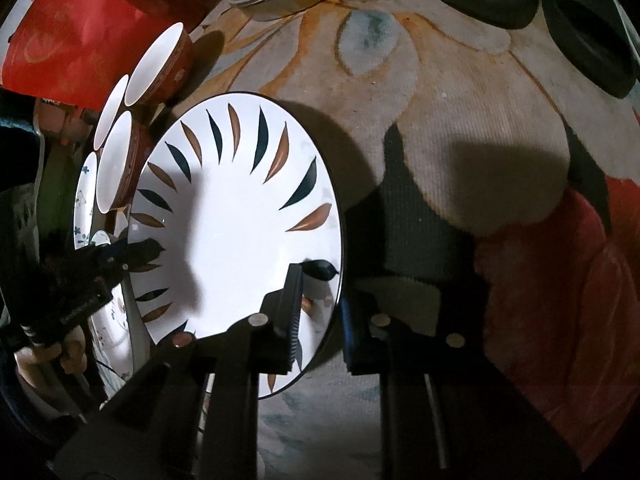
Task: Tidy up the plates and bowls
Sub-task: 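Close the right tool on the leaf-pattern plate rim and lift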
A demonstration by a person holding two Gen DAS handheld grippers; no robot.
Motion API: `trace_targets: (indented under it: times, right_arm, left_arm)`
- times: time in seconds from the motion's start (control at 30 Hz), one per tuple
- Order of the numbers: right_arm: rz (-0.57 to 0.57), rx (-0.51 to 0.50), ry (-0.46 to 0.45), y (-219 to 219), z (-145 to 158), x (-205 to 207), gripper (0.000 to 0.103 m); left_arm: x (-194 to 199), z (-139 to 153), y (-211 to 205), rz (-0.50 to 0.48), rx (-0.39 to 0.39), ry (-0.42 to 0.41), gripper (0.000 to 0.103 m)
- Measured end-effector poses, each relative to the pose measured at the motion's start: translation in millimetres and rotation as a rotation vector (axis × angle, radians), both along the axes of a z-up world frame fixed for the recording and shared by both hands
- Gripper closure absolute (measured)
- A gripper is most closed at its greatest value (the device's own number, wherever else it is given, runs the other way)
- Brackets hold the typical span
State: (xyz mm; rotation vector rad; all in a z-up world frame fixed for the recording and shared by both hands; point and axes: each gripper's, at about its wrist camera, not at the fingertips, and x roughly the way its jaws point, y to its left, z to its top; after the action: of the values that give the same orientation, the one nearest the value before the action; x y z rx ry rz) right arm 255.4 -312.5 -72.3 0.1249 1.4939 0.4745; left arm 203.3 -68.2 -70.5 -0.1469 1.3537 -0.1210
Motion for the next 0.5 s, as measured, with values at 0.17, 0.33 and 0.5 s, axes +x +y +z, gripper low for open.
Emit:
trace_targets:
  times: [0.17,0.33,0.5]
  right_arm:
    - [0.041,-0.003,-0.021,0,1,-3,0.085]
    - [0.048,0.01,-0.021,-1,2,-7,0.085]
    - [0.025,0.026,-0.022,-9,10,-12,0.085]
  left_arm:
    - [-5,3,-1,-0.017,0.022,-0.015,0.086]
    - [-11,10,-4,-0.039,0.041,-0.032,0.086]
    - [-13,19,-11,-0.064,0.031,-0.044,0.086]
